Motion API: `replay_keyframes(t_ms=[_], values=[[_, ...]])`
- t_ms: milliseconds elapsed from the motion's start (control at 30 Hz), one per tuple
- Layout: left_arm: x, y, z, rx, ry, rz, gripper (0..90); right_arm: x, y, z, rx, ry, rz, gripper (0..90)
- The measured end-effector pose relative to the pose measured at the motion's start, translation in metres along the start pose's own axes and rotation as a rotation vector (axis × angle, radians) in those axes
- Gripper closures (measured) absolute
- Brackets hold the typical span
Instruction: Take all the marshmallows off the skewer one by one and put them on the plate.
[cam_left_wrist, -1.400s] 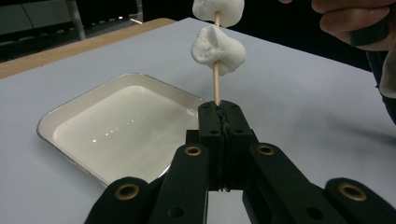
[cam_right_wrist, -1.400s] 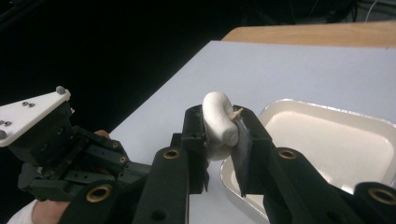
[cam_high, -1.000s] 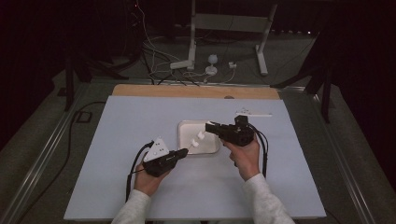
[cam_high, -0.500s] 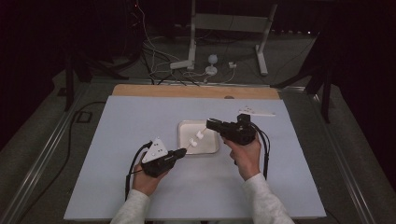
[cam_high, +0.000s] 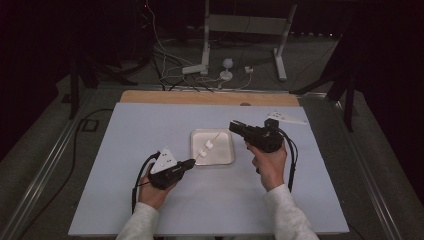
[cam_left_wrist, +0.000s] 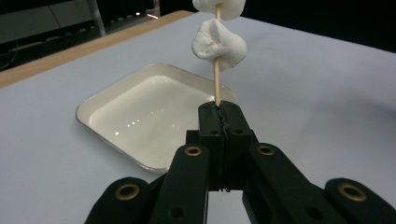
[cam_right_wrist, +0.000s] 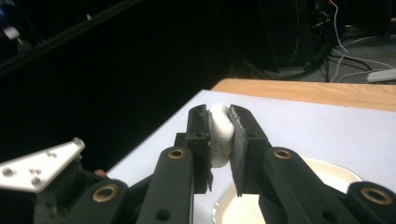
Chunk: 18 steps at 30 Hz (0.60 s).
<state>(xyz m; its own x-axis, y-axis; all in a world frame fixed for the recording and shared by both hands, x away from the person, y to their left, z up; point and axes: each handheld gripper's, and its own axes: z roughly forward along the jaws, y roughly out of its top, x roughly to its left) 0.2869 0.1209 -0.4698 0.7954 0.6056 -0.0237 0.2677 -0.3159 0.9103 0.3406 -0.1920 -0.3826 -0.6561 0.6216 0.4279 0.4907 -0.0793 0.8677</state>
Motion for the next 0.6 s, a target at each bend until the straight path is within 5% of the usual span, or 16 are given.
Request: replay_keyframes(t_ms=[233,600], values=[[0.001,-0.001,0.002,-0.009,0.01,-0.033,90.0,-0.006,-0.01,0.012,0.055,-0.044,-0.017,78.1],[0.011,-0.004,-0.004,-0.042,0.031,-0.099,90.0,-0.02,-0.035,0.056,0.239,-0.17,-0.1,76.5]])
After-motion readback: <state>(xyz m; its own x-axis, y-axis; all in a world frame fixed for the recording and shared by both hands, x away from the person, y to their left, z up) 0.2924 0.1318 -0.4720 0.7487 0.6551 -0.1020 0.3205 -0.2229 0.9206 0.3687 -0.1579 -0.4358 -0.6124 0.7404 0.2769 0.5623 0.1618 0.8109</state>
